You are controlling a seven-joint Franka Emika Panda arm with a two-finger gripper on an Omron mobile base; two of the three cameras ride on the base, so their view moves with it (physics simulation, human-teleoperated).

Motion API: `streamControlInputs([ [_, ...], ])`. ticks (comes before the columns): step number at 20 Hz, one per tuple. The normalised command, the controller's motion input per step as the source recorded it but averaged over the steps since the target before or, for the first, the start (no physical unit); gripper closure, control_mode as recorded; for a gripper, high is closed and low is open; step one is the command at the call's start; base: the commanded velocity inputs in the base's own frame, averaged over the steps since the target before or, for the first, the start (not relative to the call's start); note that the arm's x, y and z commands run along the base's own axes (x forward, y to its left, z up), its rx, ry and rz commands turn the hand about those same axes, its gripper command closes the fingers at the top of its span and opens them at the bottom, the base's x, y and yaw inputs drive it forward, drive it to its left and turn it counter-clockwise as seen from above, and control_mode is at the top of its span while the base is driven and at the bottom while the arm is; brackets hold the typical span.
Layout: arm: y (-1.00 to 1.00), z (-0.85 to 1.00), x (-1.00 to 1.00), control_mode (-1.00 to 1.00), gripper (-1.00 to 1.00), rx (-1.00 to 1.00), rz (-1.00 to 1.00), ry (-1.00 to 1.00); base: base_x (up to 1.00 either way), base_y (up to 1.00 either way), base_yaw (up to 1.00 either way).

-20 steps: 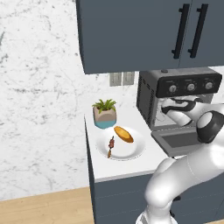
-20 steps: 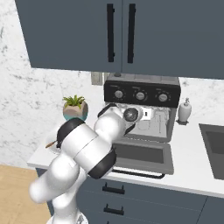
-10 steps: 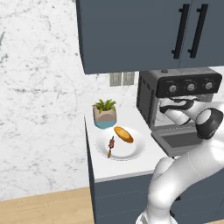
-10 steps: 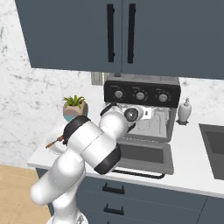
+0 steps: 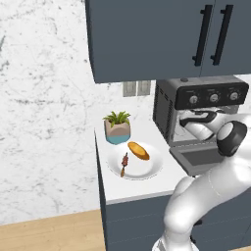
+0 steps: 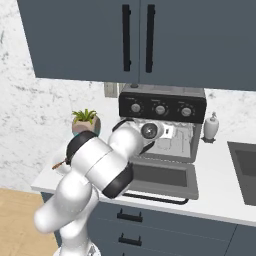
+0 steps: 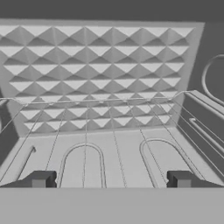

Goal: Pick up the kebab skewer and baguette bread, and place them inside the toaster oven. Close the toaster oven door and start by setting the timer.

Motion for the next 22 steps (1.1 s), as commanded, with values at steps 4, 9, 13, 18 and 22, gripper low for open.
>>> streamControlInputs([
  [4, -0.05, -1.00, -0.94, -1.00, -1.00, 0.00, 0.07, 0.00, 0.00, 0.00, 0.00],
  [9, 0.00, -1.00, -1.00, -1.00, -1.00, -0.01, 0.09, 0.01, 0.00, 0.00, 0.00],
  [13, 0.11, -0.88, -0.92, -1.00, -1.00, -0.14, 0.07, 0.22, 0.00, 0.00, 0.00],
  [18, 0.28, -0.71, -0.74, -1.00, -1.00, -0.14, 0.07, 0.38, 0.00, 0.00, 0.00],
  [22, 0.24, -0.66, -0.65, -1.00, -1.00, -0.07, 0.11, 0.46, 0.00, 0.00, 0.00],
])
